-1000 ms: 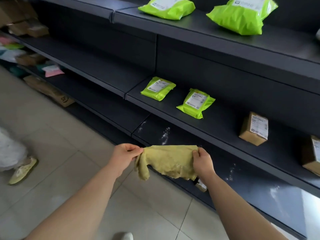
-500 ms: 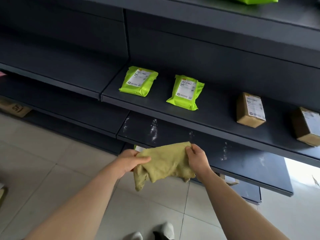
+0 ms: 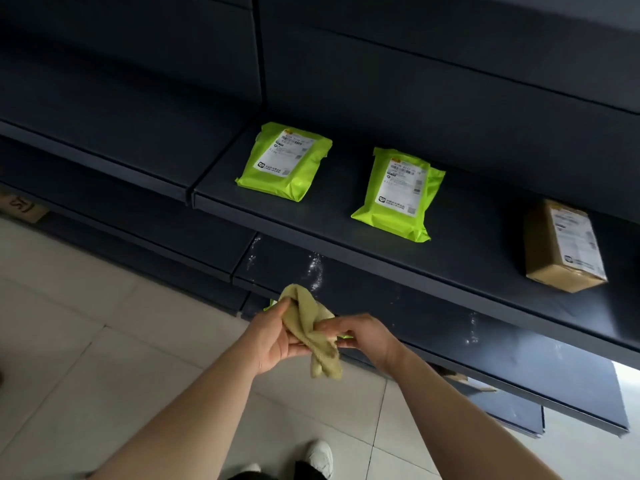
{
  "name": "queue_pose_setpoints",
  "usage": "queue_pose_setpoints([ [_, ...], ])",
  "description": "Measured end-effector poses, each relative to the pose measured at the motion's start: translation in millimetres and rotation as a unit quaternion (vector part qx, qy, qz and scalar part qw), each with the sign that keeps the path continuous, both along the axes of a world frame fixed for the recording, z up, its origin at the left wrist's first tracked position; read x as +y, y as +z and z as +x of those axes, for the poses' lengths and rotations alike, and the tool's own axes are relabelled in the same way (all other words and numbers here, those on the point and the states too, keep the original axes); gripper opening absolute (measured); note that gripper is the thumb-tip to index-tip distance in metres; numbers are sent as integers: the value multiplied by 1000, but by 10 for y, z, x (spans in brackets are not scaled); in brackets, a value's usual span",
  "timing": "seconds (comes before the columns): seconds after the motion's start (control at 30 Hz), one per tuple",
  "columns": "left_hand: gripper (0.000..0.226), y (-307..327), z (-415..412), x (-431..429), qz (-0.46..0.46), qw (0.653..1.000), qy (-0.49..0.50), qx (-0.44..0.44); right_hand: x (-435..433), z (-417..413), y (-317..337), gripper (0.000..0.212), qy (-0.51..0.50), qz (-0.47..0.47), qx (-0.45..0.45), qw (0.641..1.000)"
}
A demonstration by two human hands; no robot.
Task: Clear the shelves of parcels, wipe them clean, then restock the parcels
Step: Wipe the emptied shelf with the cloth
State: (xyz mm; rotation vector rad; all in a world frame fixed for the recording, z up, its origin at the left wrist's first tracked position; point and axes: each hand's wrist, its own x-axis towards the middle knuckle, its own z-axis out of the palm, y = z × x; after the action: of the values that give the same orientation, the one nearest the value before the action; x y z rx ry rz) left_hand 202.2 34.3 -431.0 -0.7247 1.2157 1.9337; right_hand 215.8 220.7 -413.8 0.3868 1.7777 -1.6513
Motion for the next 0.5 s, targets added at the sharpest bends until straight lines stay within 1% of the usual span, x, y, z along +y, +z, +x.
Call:
queue_pose_setpoints([
  [0.07,43,-92,-86,-37,-5,1000,-16,10,-58,-91,-88,21,22,-3,-21,1000],
  [0.13,37,-167,-147,-71,-38,998,-32,28,-102,-147,-191,19,32,1,-24,999],
  [0.17,34,-223,-194,-103,-52,998,-30,28,-143,-178,-259,20,15,-1,-23,1000],
  [0.23,28,-314,-286,-189,-53,998,-9,14,-232,-236,-371,28,-75,12,-19,997],
  [0.3,26,-389,-388,-316,-26,1000,-1,-2,-336,-289,-498,18,-151,61,-18,986],
  [0.33,26,-414,-434,-375,-11,1000,-7,-7,-386,-300,-561,17,-159,66,-29,985],
  [0.37,26,-441,-490,-450,3,1000,-19,-10,-461,-313,-649,24,-161,41,-49,985],
  [0.43,26,-507,-584,-582,21,999,-38,-11,-609,-324,-807,40,-187,-41,-87,978],
  [0.47,26,-554,-640,-649,24,999,-45,-9,-682,-340,-876,44,-214,-81,-93,969],
  [0.5,24,-603,-696,-708,24,998,-51,-4,-747,-363,-937,43,-246,-107,-88,959],
])
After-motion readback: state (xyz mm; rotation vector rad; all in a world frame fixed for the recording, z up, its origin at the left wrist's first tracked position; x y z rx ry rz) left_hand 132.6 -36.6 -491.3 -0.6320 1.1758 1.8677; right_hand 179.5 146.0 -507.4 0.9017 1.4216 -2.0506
